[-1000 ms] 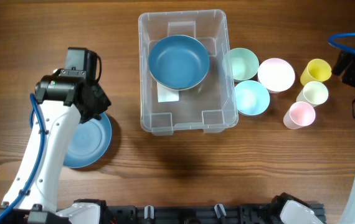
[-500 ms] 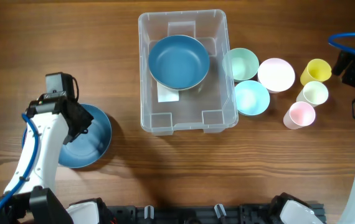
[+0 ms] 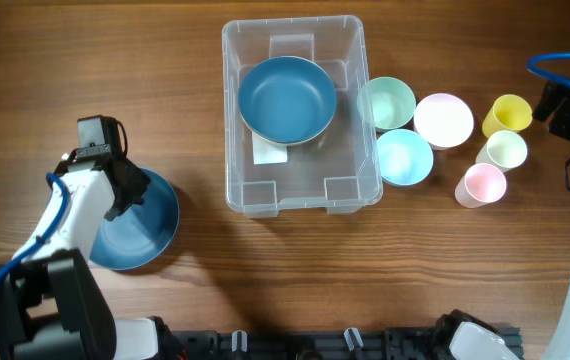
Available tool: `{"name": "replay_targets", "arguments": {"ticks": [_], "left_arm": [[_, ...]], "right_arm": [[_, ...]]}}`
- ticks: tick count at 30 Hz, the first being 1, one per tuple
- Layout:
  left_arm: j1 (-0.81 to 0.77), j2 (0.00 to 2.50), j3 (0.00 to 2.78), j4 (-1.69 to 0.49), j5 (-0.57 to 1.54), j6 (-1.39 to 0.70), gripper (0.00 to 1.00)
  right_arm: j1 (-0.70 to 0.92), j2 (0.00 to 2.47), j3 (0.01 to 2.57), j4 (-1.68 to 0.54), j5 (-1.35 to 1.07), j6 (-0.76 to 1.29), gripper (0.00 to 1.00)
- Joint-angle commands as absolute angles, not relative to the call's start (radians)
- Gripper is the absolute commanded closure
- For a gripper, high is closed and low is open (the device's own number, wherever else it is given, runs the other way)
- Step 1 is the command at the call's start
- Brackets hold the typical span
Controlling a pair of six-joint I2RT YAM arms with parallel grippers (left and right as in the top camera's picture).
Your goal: Pack container
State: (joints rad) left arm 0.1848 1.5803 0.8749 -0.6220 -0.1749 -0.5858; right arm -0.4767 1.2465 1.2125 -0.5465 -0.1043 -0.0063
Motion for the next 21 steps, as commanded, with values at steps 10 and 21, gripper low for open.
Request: {"name": "replay_targets", "arguments": {"ticks": [10,21], "left_arm": [[0.193,1.612,0.868,-0.316,-0.17,-0.58,0.73],[0.193,1.601,0.895,-0.099,-0.17,-0.493,0.96]], "right_arm": [[-0.475,1.255,1.23,-0.543,-0.114,-0.019,0.0],[-0.475,1.255,1.23,-0.543,-0.114,-0.019,0.0]]}}
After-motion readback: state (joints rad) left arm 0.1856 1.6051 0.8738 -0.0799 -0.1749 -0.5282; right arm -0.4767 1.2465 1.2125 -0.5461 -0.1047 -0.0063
